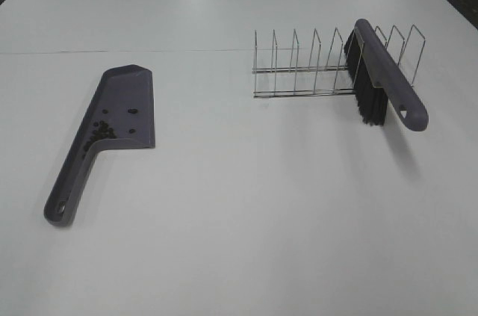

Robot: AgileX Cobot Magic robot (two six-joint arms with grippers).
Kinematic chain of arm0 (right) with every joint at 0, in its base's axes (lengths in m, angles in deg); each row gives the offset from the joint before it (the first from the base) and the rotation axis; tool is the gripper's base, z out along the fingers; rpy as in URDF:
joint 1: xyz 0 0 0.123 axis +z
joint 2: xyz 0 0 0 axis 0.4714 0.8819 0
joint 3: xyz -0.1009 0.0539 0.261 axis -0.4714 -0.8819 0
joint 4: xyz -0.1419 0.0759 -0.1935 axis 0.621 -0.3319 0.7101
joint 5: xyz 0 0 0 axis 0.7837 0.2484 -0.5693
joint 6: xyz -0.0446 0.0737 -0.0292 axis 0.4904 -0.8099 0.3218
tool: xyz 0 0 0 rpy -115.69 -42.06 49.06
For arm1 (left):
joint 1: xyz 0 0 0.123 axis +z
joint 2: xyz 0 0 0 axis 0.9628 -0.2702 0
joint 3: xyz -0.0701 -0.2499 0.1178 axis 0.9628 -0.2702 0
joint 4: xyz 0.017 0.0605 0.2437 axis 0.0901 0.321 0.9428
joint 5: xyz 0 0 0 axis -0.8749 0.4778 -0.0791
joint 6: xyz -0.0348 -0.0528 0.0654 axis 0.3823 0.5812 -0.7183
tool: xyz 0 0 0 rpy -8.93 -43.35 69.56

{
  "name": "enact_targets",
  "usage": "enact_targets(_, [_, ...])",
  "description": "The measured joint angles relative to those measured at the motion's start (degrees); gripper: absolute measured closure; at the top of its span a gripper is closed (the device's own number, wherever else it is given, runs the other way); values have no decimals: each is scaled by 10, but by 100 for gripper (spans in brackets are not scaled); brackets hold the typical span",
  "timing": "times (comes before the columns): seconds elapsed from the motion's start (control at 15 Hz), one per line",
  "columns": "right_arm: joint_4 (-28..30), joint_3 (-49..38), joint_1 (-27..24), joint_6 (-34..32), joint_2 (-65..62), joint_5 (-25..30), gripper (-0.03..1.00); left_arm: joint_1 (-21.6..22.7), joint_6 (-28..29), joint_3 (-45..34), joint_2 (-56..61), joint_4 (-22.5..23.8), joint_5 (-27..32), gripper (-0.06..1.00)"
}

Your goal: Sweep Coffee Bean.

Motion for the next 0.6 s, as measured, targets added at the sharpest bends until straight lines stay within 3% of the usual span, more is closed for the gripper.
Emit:
enact_targets(0.33, [0,0,0,0,0,0,18,5,0,0,0,0,0,19])
enact_targets(0.6, [0,0,0,0,0,0,18,95,-1,0,-19,1,0,19])
